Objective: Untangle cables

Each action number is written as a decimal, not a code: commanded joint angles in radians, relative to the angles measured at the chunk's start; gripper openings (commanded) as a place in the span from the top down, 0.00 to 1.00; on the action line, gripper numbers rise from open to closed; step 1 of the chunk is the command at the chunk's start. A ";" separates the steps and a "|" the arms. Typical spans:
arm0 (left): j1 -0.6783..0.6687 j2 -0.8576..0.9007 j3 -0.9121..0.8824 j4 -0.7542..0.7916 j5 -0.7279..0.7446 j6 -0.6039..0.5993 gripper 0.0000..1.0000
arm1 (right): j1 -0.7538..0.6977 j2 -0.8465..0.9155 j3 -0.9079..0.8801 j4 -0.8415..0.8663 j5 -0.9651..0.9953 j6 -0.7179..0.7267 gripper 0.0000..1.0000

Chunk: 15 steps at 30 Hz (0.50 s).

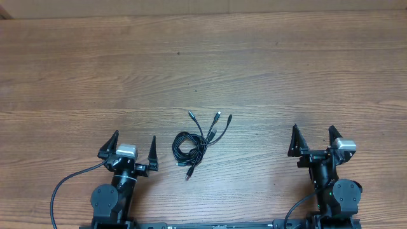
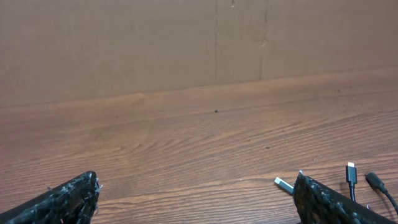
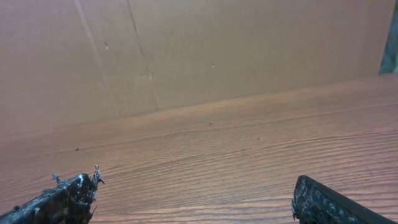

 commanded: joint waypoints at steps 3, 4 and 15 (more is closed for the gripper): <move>0.007 -0.011 -0.004 -0.002 0.004 -0.011 0.00 | 0.006 -0.009 -0.011 0.006 0.015 0.007 0.00; 0.007 -0.011 -0.004 -0.002 0.004 -0.011 0.00 | 0.006 -0.009 -0.011 0.006 0.015 0.007 0.00; 0.007 -0.011 -0.004 0.019 0.030 -0.014 0.00 | 0.006 -0.009 -0.011 0.006 0.015 0.007 0.00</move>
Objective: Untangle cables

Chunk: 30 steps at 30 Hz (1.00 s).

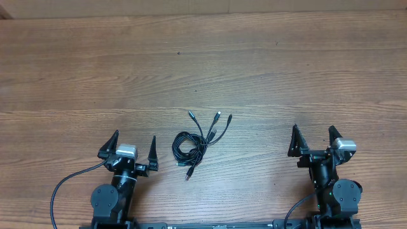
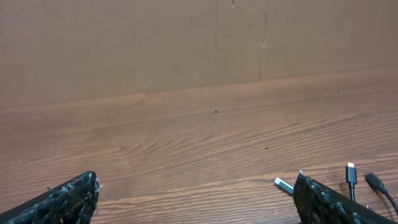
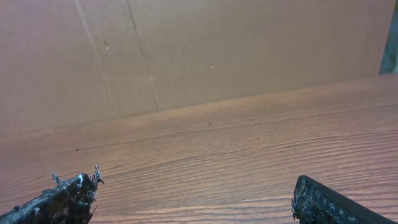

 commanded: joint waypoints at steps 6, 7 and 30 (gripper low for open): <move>0.007 -0.011 -0.004 0.023 0.092 -0.015 0.00 | 0.006 -0.009 -0.011 0.006 0.016 0.007 0.00; 0.007 -0.011 -0.003 0.023 0.092 -0.023 0.00 | 0.006 -0.009 -0.011 0.006 0.016 0.007 0.00; 0.008 0.253 0.245 -0.219 0.056 -0.013 0.01 | 0.006 -0.009 -0.011 0.006 0.016 0.007 0.00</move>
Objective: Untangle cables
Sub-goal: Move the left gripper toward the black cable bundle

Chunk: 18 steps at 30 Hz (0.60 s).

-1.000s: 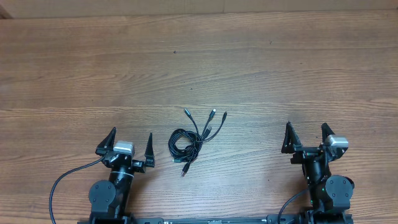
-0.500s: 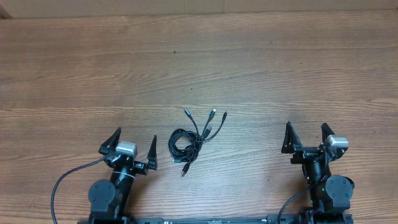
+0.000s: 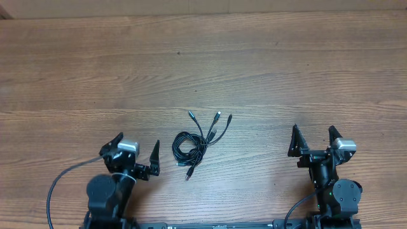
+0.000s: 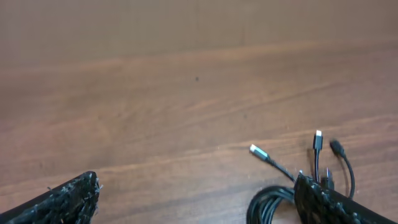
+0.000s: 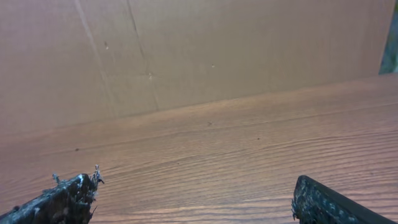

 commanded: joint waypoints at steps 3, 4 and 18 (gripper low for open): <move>0.008 0.180 0.099 -0.001 -0.011 0.002 0.00 | 0.006 -0.009 -0.011 0.005 0.015 0.007 0.00; 0.008 0.225 0.115 0.000 -0.012 0.002 0.00 | 0.006 -0.009 -0.011 0.005 0.015 0.007 0.00; 0.007 0.739 0.358 -0.091 -0.009 0.002 0.00 | 0.006 -0.009 -0.011 0.005 0.015 0.007 0.00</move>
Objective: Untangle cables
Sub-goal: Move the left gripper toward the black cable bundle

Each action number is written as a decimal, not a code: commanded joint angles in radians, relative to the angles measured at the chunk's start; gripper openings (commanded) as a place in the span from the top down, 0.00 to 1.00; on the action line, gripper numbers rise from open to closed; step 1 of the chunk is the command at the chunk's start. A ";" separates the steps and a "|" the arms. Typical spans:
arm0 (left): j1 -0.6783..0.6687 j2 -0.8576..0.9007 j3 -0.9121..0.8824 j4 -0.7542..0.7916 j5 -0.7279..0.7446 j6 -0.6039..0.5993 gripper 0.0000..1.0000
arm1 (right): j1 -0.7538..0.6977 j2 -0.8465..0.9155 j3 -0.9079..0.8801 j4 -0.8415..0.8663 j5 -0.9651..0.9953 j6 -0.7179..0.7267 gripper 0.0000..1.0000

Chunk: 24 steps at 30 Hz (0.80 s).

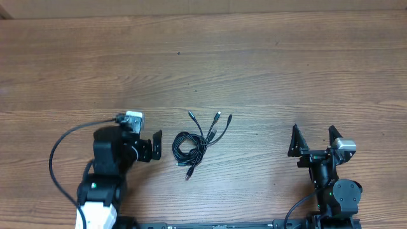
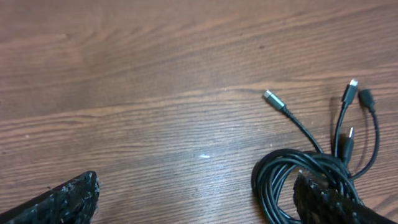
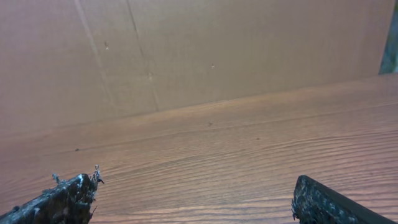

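A bundle of thin black cables [image 1: 189, 147] lies coiled on the wooden table [image 1: 267, 76]. Several connector ends [image 1: 217, 121] fan out to its upper right. The left wrist view shows the coil [image 2: 292, 180] beside my right fingertip [image 2: 323, 199], with plug ends [image 2: 271, 98] spread beyond it. My left gripper [image 1: 142, 142] is open, tilted down at the table just left of the coil, holding nothing. My right gripper [image 1: 312, 132] stands open at the near right edge, far from the cables, and its view [image 3: 196, 183] shows only bare wood.
A brown cardboard wall [image 3: 186, 50] stands along the far side of the table. The left arm's own black lead [image 1: 58, 156] loops out to its left near the front edge.
My left gripper has moved away from the near edge towards the coil and tipped further down; its view now shows the coil at the right finger. The right arm has not moved.
At the first two moments both grippers stood open at the near edge and the tangled cables lay untouched mid-table. Then the left gripper had turned slightly towards the cables. Now it hangs open just left of the coil; the cables lie as before.
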 commanded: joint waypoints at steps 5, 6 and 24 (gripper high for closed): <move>0.007 0.216 0.163 -0.100 -0.002 0.010 0.00 | 0.006 -0.008 -0.011 0.006 0.015 0.007 0.00; 0.007 0.236 0.176 -0.111 0.002 0.016 0.00 | 0.006 -0.008 -0.011 0.006 0.015 0.007 0.00; -0.016 0.415 0.254 -0.163 0.245 0.215 0.00 | 0.006 -0.008 -0.011 0.006 0.015 0.007 0.00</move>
